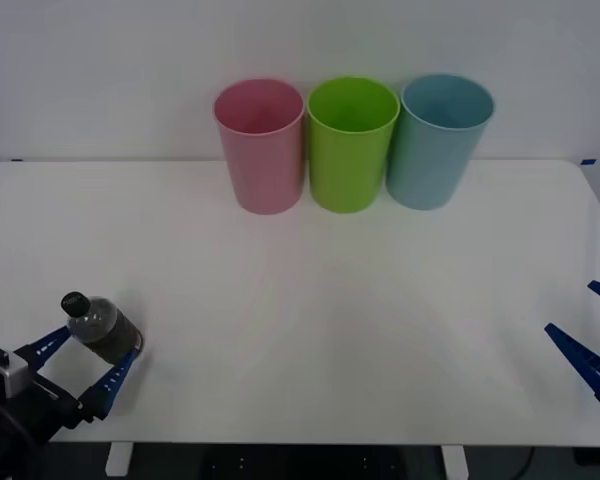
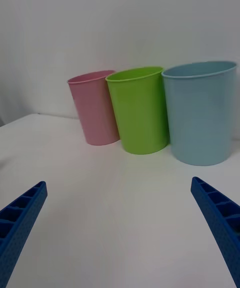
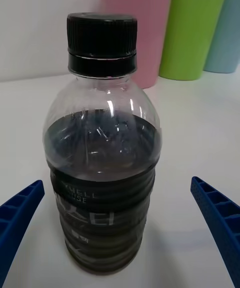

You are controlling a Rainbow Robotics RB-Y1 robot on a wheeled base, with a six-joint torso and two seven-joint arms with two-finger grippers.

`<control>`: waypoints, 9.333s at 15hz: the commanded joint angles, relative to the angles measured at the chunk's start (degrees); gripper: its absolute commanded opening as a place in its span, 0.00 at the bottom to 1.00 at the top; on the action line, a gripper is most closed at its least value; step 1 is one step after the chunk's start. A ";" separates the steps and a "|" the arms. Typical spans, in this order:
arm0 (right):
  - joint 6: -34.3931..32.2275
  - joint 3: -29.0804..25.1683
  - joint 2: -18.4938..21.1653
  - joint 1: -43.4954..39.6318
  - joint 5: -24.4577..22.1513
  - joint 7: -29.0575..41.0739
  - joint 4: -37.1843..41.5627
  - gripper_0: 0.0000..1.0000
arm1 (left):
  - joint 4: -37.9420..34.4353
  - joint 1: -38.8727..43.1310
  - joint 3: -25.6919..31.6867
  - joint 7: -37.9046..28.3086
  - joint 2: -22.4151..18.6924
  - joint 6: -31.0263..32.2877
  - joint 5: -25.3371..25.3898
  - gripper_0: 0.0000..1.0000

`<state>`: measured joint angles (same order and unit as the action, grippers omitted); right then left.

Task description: Grasp the object on the table and drop it into the matching bin: aluminum can to the light blue bin, PET bottle to the pink bin.

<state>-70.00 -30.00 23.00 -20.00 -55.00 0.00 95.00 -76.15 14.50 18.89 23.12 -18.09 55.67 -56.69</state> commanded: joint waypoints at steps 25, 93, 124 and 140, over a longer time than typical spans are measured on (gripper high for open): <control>0.00 0.00 0.00 0.00 0.00 0.00 0.00 1.00 | 1.44 -2.90 2.12 -0.01 -0.01 1.38 0.61 0.00; 0.00 0.00 0.00 0.00 0.00 0.00 0.00 1.00 | 30.97 -74.53 -1.49 -39.91 9.13 -23.59 -44.56 1.00; 0.00 0.00 0.00 0.00 0.00 0.00 0.00 1.00 | 4.08 -20.57 4.93 -15.04 -14.60 10.16 -0.44 1.00; 0.00 0.00 0.00 0.00 0.00 0.00 0.00 1.00 | -2.86 -2.64 10.29 -11.17 -14.86 16.49 6.15 1.00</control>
<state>-70.00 -30.00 23.00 -20.00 -55.00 0.00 95.00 -79.02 11.75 29.18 12.11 -32.95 71.77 -50.57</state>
